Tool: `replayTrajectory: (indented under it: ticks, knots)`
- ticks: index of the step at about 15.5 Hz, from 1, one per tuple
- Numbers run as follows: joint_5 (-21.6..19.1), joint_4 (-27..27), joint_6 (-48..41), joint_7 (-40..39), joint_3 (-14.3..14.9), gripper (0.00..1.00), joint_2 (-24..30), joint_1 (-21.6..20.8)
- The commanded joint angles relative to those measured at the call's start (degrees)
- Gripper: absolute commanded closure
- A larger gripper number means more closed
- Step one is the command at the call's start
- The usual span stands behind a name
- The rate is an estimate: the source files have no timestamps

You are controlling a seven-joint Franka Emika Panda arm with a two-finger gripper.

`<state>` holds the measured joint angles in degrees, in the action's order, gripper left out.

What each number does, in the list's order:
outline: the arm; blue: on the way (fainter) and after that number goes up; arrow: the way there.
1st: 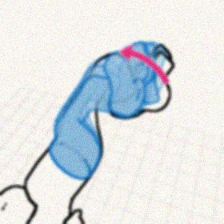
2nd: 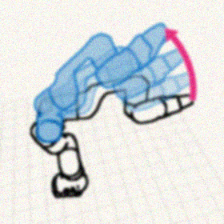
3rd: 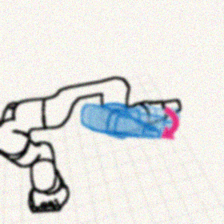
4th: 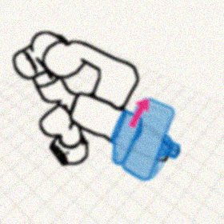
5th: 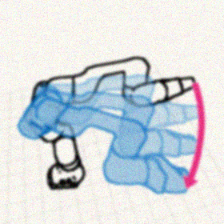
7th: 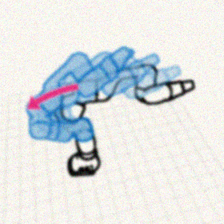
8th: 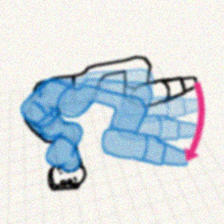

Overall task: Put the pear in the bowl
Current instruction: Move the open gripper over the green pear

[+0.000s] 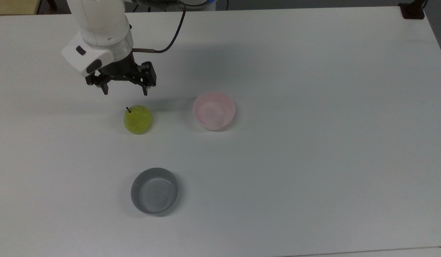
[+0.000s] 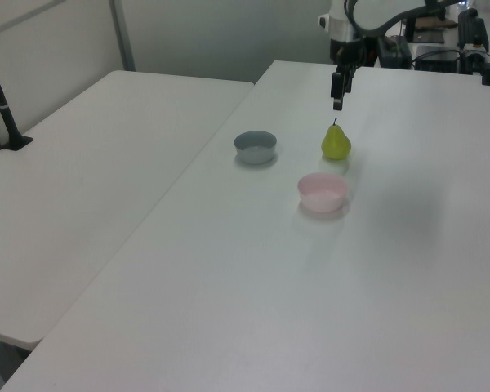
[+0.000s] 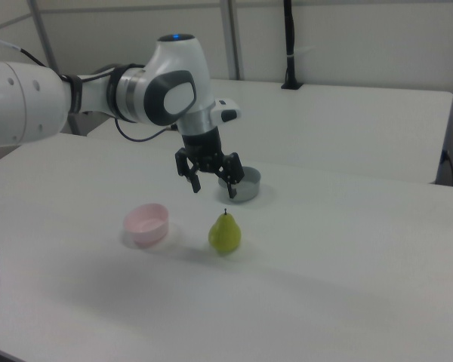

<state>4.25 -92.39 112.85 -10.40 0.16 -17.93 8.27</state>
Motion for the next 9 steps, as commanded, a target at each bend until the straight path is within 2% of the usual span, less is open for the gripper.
replayTrajectory:
  ticks: [1,9]
  knots:
    - [-0.47,-1.55,2.99,-4.01,0.02,0.0,-0.97,-0.36]
    - [-0.12,-3.32,7.64,-6.48,0.02,0.0,-4.39,-0.53]
